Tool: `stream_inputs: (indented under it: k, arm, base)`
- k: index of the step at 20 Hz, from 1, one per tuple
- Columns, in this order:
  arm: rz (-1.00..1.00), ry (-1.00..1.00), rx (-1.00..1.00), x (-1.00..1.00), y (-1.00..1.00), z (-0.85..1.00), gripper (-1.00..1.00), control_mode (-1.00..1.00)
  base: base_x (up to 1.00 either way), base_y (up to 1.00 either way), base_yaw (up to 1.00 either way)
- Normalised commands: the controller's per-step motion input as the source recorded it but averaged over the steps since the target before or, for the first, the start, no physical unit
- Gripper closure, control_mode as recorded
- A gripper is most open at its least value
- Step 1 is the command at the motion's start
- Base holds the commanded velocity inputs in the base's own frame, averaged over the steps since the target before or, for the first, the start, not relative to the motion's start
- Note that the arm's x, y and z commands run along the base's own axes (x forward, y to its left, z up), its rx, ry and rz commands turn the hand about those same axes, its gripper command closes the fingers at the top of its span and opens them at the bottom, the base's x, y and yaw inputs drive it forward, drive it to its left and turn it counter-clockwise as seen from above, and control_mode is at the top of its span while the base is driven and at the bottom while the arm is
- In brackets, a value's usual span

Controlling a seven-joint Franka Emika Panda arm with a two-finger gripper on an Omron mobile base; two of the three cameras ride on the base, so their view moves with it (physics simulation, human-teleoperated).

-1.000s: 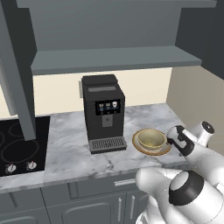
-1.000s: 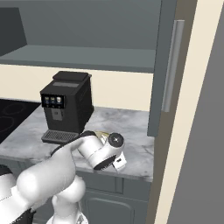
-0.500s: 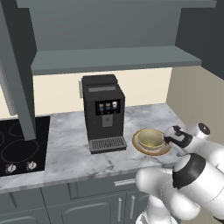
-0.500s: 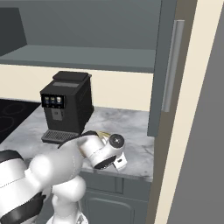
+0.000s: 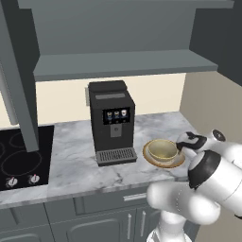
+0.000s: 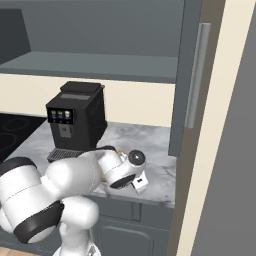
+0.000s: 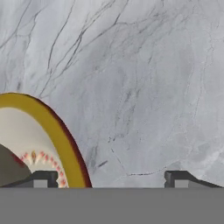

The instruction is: Pick up the bowls on the counter and stack them on top of one another in the open cabinet. Place the smaller bowl on top of the larger bowl.

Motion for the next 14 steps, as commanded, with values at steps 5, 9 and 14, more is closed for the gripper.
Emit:
stream_inputs:
  k: [5,9,14]
  arm:
    - [0.0,0.0,0.0,0.07,0.0,-0.23,-1.0,-1.0]
    - [0.0,0.0,0.0,0.0,0.0,-0.27,-1.0,-1.0]
    - [0.0,0.0,0.0,0.0,0.01,-0.24,-1.0,-1.0]
  base:
    - [0.0,0.0,0.0]
    - [0.0,0.0,0.0]
    - [0.0,0.0,0.0]
